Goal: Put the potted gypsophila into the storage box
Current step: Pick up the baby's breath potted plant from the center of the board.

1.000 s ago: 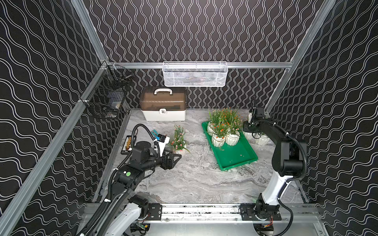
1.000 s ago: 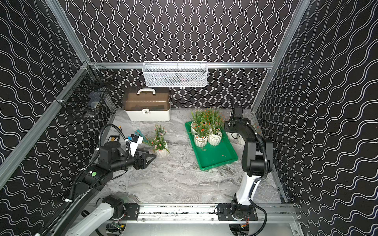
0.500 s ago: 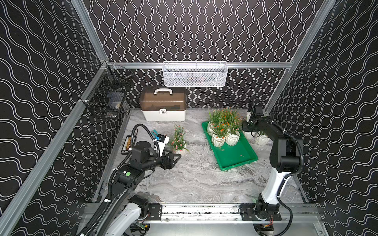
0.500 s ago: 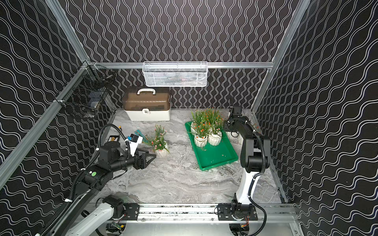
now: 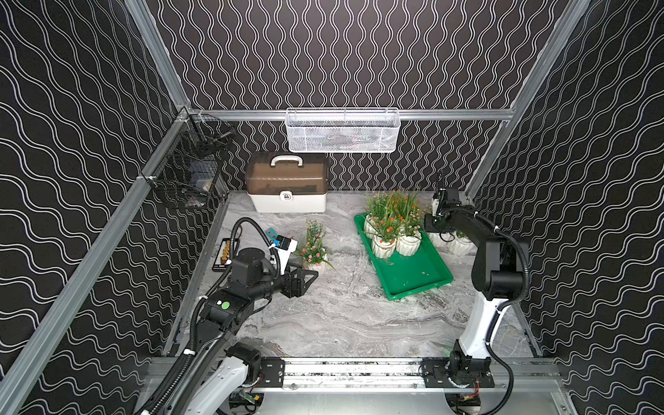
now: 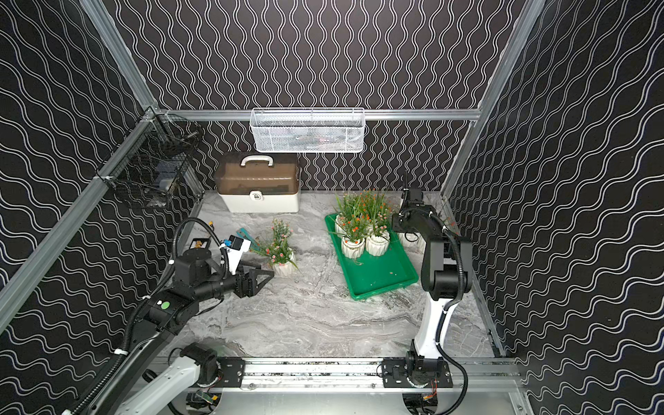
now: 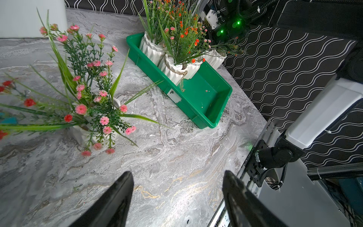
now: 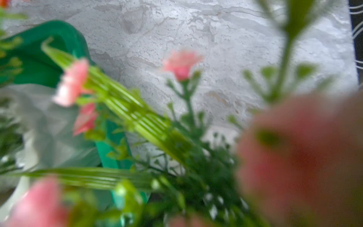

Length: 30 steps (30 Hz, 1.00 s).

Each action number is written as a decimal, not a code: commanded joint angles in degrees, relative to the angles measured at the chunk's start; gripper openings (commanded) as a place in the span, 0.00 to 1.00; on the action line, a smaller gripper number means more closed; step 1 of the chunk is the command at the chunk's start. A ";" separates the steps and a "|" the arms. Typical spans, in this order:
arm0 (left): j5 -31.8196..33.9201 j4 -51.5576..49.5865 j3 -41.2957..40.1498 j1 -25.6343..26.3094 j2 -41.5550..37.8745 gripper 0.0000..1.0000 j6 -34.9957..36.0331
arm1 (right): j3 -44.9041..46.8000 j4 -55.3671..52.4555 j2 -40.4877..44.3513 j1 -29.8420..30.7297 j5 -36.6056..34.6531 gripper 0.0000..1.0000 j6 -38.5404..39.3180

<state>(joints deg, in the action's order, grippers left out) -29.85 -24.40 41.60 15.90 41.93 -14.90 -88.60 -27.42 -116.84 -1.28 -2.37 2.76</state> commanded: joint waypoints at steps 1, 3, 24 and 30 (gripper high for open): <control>-0.66 1.29 0.06 -0.25 0.11 0.75 0.70 | -0.33 -2.79 -1.11 -0.04 0.97 0.21 0.64; -0.65 1.38 0.06 -0.34 0.23 0.75 0.56 | -0.68 -3.08 -1.31 -0.04 1.18 0.18 0.72; -1.93 2.42 -0.12 -1.94 1.35 0.75 -0.30 | -1.36 -1.16 5.15 0.00 0.33 0.02 1.01; -2.50 2.78 -0.16 -2.20 1.68 0.75 -0.39 | -0.85 -1.30 9.23 -0.04 1.62 0.00 0.19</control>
<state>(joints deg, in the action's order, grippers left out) -31.44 -23.51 41.56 13.85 43.57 -15.07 -89.36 -30.11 -109.82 -1.28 -1.32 2.74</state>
